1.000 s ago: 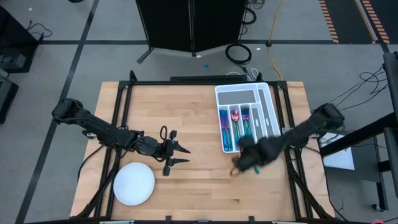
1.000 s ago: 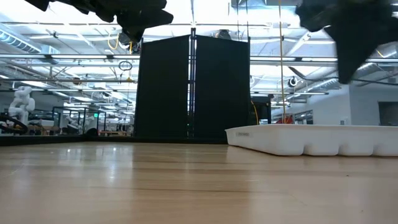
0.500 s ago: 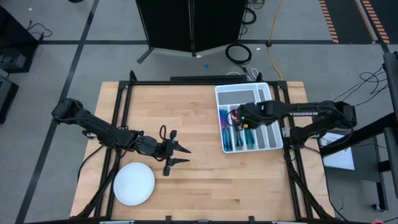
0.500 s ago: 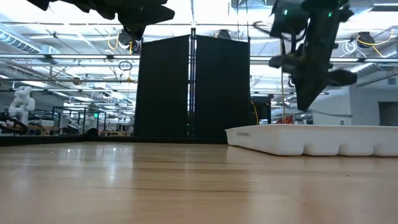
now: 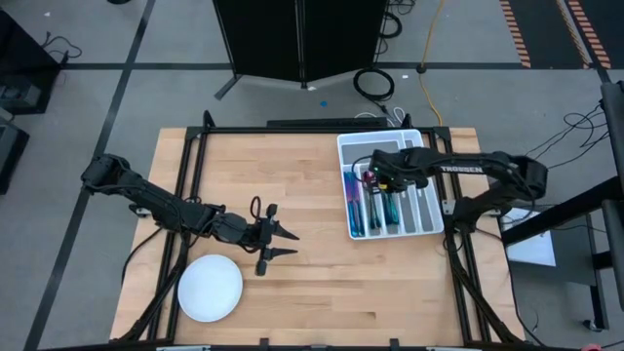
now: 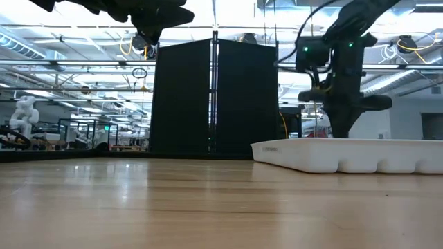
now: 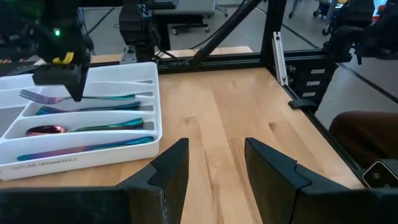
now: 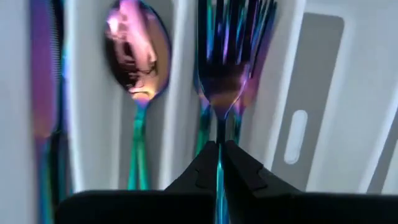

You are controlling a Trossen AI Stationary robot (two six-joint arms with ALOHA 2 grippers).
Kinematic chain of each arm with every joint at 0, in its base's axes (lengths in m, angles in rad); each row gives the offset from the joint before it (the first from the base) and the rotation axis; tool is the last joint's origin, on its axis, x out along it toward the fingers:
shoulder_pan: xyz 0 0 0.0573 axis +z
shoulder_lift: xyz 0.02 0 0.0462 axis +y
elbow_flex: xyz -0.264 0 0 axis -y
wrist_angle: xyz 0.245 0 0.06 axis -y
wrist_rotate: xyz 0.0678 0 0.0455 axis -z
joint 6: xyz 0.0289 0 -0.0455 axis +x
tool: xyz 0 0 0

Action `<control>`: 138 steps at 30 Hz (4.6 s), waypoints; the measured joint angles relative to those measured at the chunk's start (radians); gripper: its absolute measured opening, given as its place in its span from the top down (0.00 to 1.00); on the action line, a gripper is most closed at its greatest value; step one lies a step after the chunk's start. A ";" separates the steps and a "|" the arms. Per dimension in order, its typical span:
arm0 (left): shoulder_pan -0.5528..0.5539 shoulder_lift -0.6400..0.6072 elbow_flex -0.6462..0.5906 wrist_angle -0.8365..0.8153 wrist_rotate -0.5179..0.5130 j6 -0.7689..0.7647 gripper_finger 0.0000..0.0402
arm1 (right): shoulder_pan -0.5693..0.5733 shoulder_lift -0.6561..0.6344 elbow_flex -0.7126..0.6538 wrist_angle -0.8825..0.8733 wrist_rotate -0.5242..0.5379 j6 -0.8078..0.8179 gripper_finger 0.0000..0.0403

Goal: Sort silverware
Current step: Put the blue fork into the utensil organizer, then return to Home Position

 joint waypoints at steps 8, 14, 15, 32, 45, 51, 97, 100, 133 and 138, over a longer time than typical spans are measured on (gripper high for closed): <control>0.000 0.000 0.000 -0.003 0.001 -0.005 0.61 | -0.024 0.088 0.000 0.020 -0.030 -0.026 0.97; 0.000 0.000 0.000 -0.010 0.005 -0.007 0.61 | -0.025 0.090 0.000 0.015 -0.025 -0.050 0.89; 0.000 0.000 0.000 -0.010 0.005 -0.008 0.61 | -0.025 0.090 0.000 0.015 -0.025 -0.056 0.87; -0.013 0.000 0.000 0.031 -0.004 -0.007 0.61 | 0.045 -0.182 0.074 -0.032 0.089 -0.236 0.72; -0.006 0.067 -0.042 0.277 0.000 0.027 0.61 | 0.465 -0.490 0.075 0.289 0.314 -0.576 0.72; 0.003 -0.006 -0.042 0.273 0.043 0.096 0.61 | 0.682 -0.555 -0.012 0.372 0.510 -0.671 0.72; 0.261 -0.841 -0.662 0.196 -0.047 -0.123 0.61 | 0.695 -1.400 -0.721 0.481 0.297 -0.708 0.72; 0.285 -0.841 -0.662 0.184 -0.047 -0.167 0.61 | 0.691 -1.400 -0.732 0.495 0.269 -0.716 0.72; 0.294 -0.840 -0.663 0.120 -0.153 -0.161 0.61 | 0.652 -1.183 -0.837 0.886 0.005 -0.960 0.72; 0.295 -0.840 -0.663 0.120 -0.153 -0.161 0.61 | 0.652 -1.183 -0.837 0.886 0.005 -0.960 0.72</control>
